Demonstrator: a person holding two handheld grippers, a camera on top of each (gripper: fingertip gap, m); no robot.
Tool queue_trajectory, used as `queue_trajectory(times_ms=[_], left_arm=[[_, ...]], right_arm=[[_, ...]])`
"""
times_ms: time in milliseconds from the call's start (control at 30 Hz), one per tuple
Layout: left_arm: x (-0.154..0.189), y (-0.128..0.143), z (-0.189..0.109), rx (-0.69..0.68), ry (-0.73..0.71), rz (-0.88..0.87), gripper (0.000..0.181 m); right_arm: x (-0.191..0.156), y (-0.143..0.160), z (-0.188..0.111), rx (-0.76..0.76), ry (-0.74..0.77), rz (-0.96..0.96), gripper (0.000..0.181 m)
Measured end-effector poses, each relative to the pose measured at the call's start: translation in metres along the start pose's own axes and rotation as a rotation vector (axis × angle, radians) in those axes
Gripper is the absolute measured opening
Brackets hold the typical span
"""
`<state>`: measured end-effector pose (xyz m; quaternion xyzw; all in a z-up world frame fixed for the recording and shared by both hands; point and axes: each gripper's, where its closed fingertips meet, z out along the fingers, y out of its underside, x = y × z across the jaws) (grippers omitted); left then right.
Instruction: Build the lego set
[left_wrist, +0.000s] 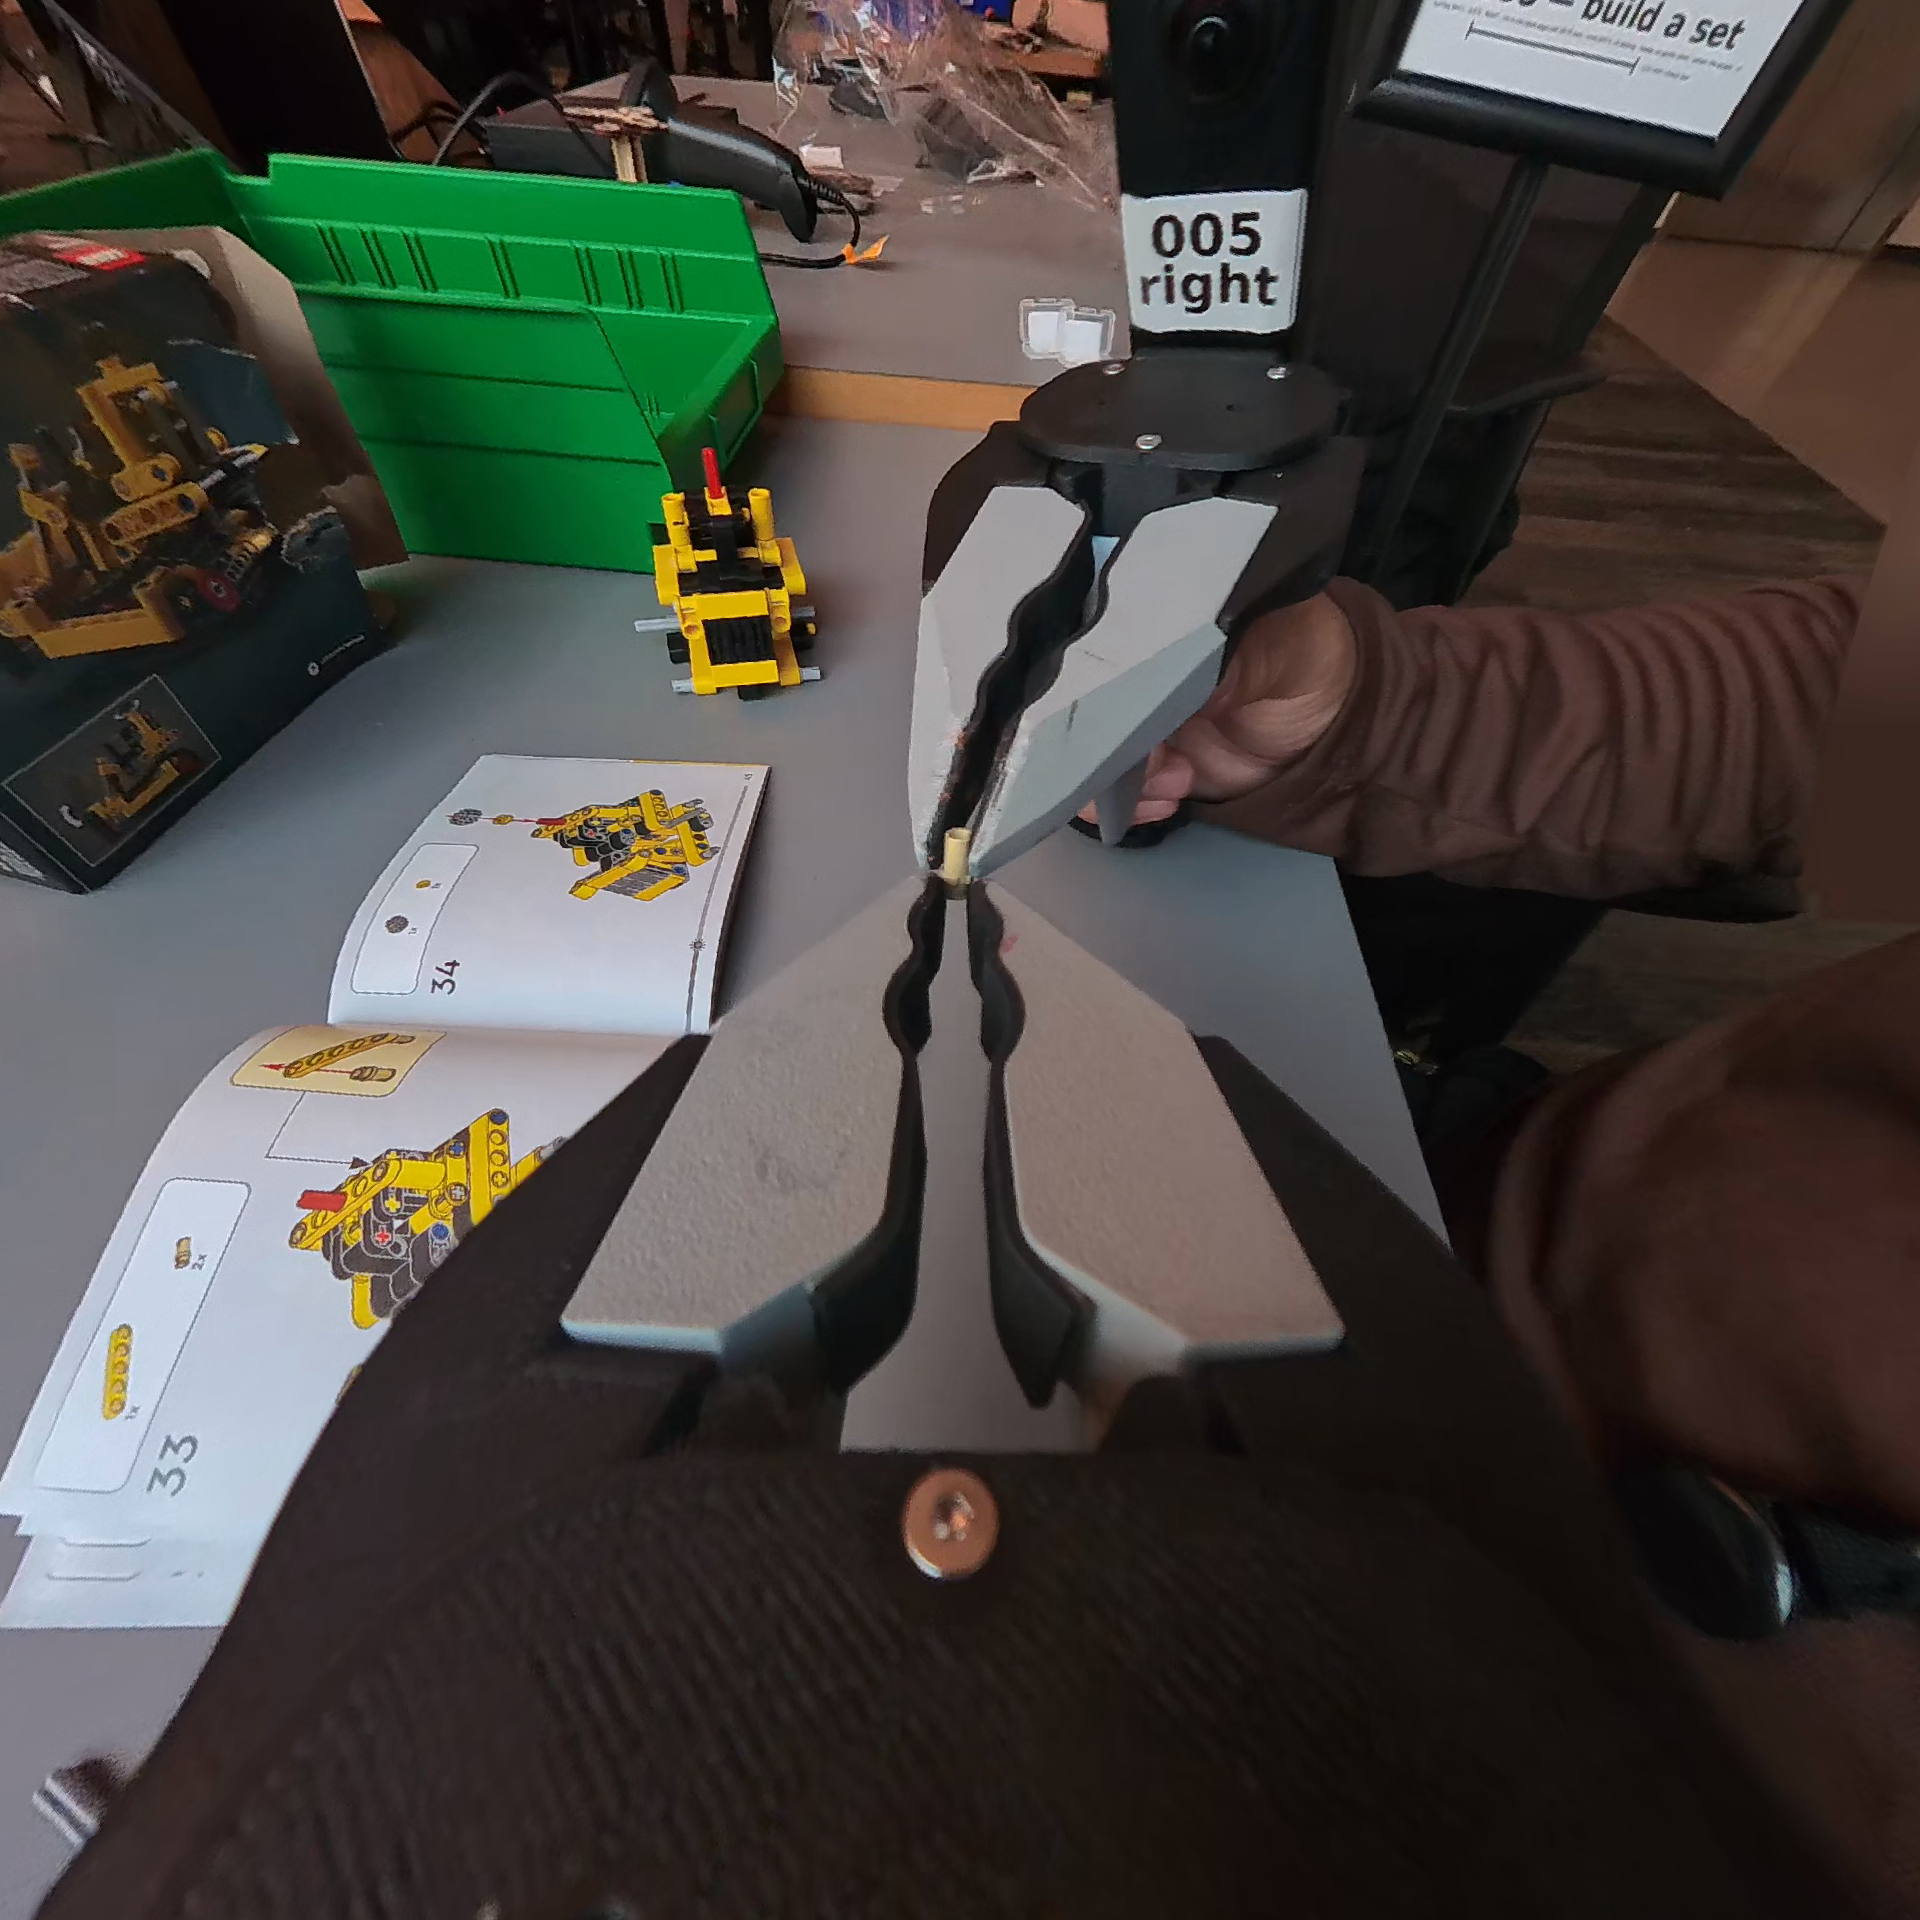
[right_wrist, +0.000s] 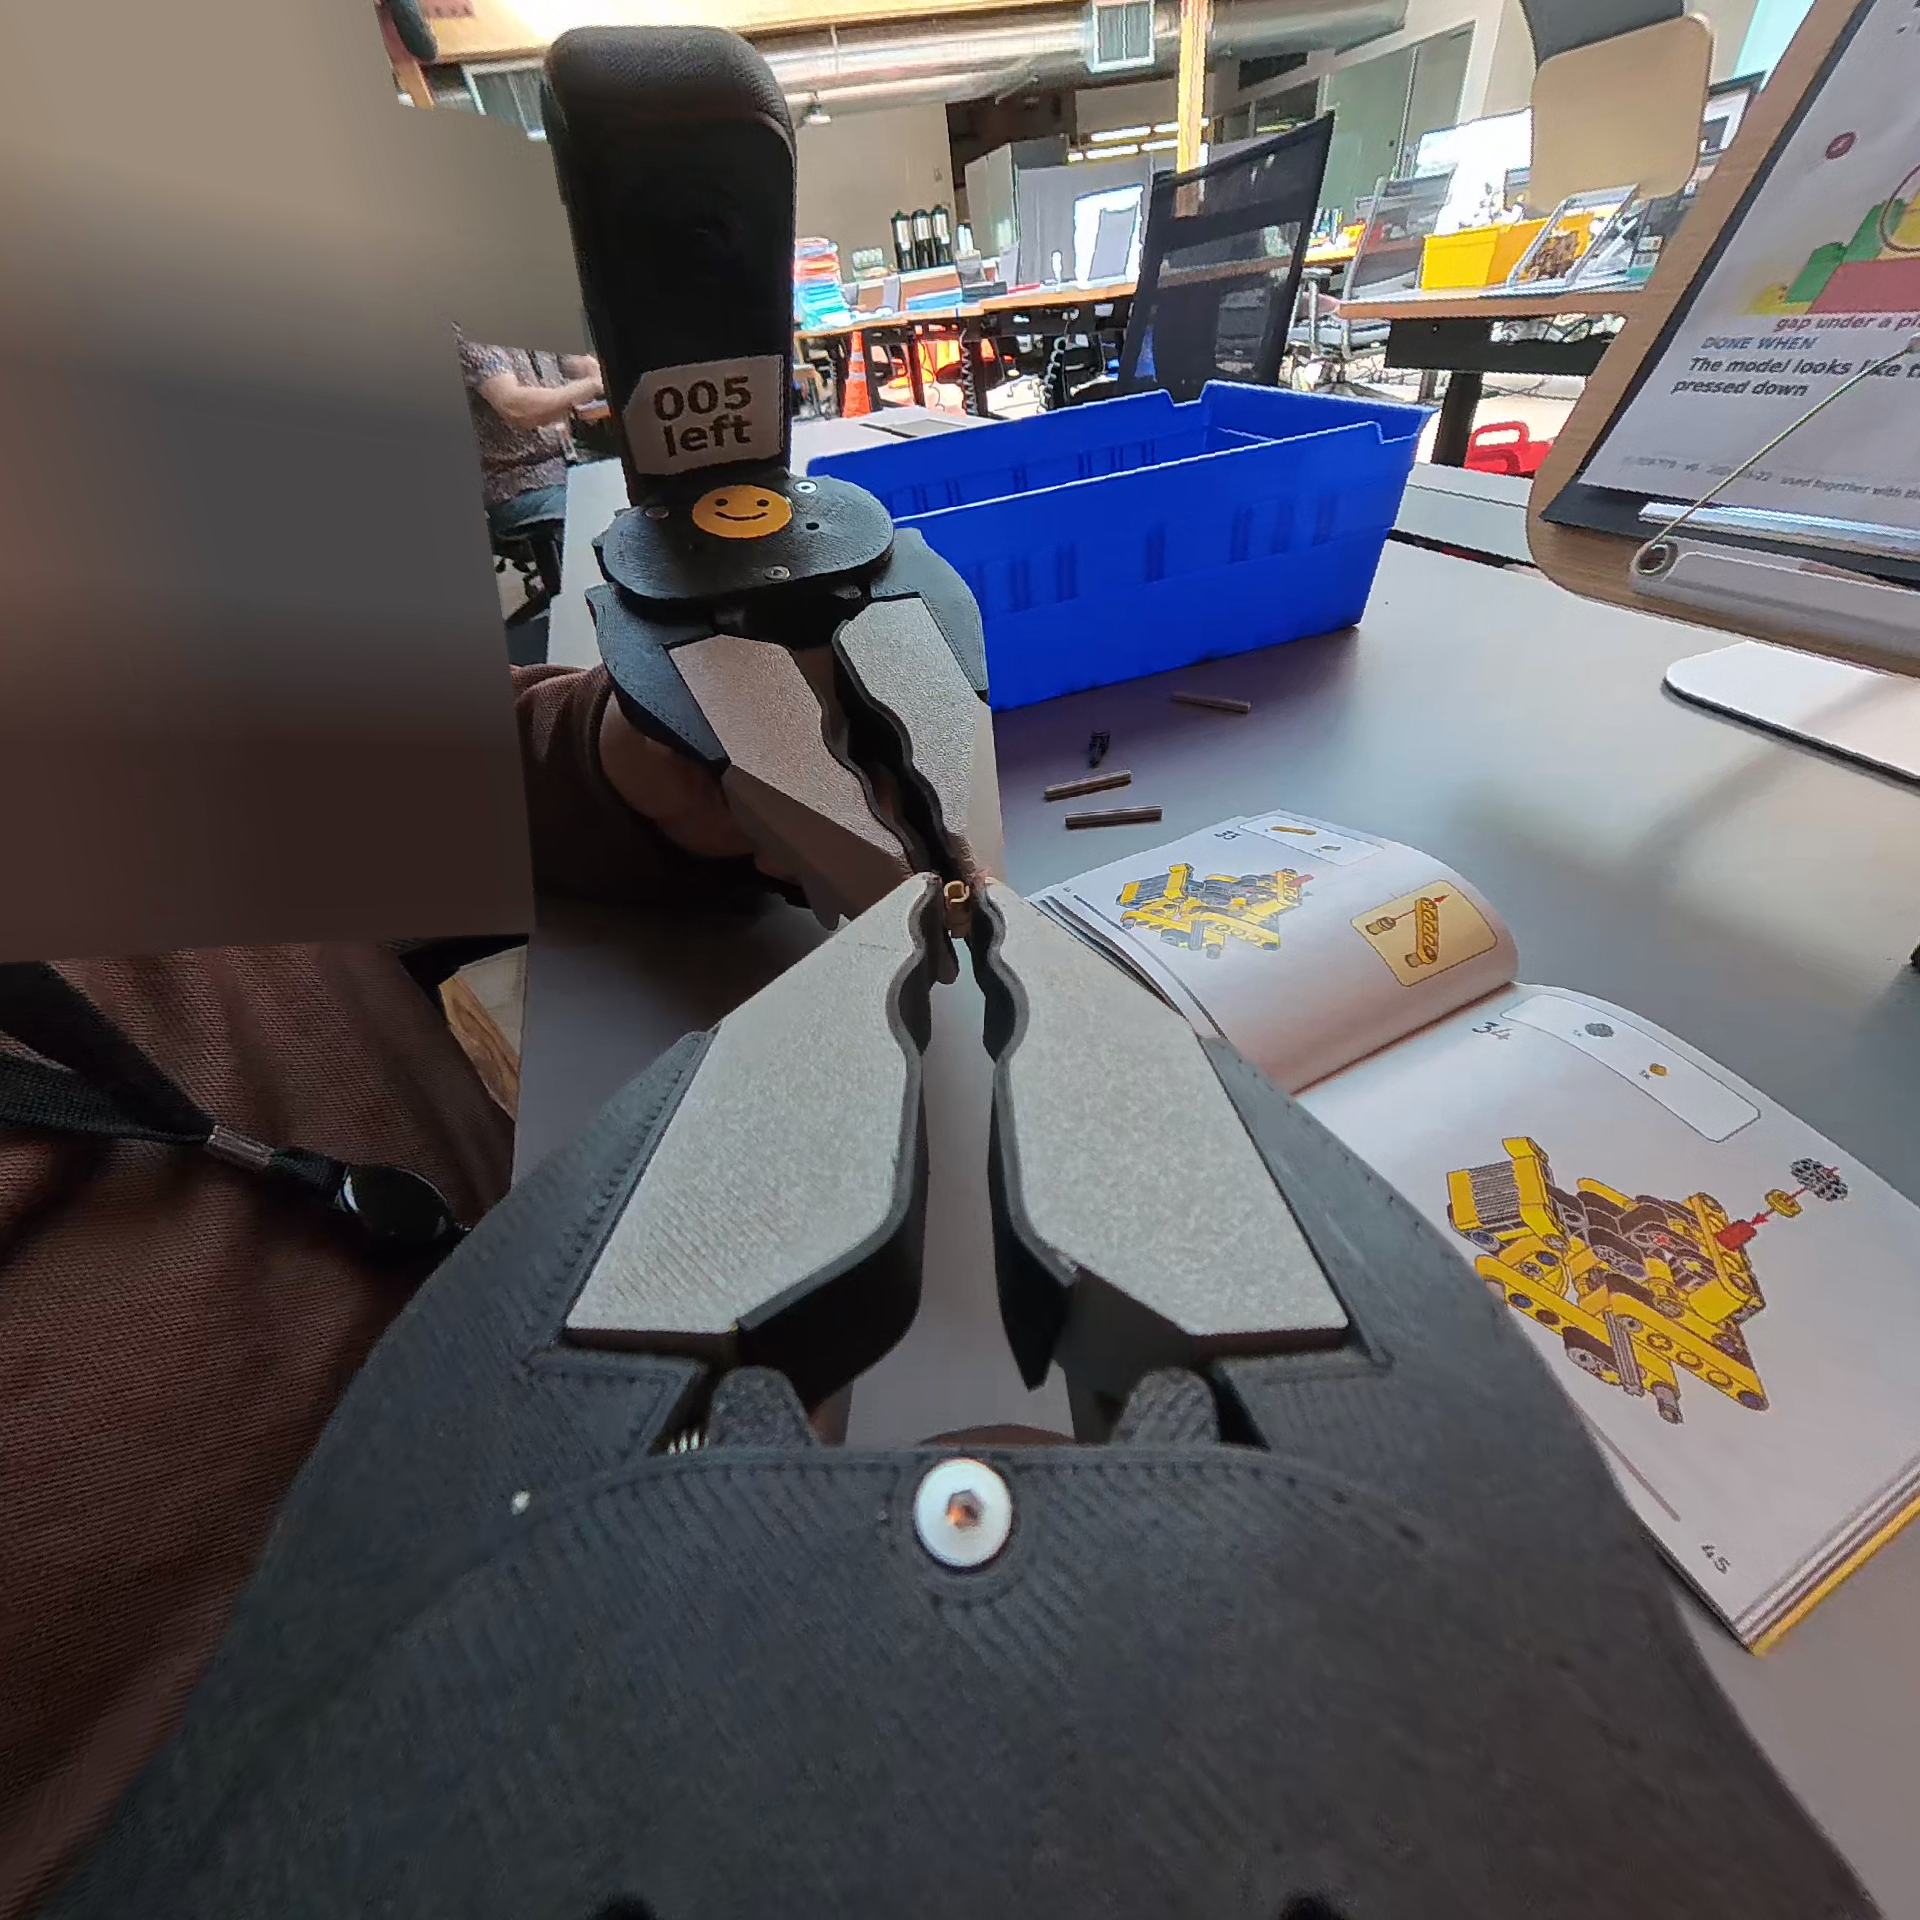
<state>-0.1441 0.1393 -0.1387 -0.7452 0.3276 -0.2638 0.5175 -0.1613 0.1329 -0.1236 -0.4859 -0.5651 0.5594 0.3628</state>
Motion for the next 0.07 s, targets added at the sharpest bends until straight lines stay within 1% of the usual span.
queue_trajectory(times_ms=[33,67], left_arm=[[-0.0005,0.0006,0.0002,-0.002,0.000,-0.006,0.001],[-0.0012,0.0014,0.0006,-0.005,0.000,-0.014,0.001]], right_arm=[[0.0007,0.0006,0.0005,-0.006,0.007,-0.005,0.001],[0.0015,0.0014,0.0009,-0.013,0.015,-0.009,0.001]])
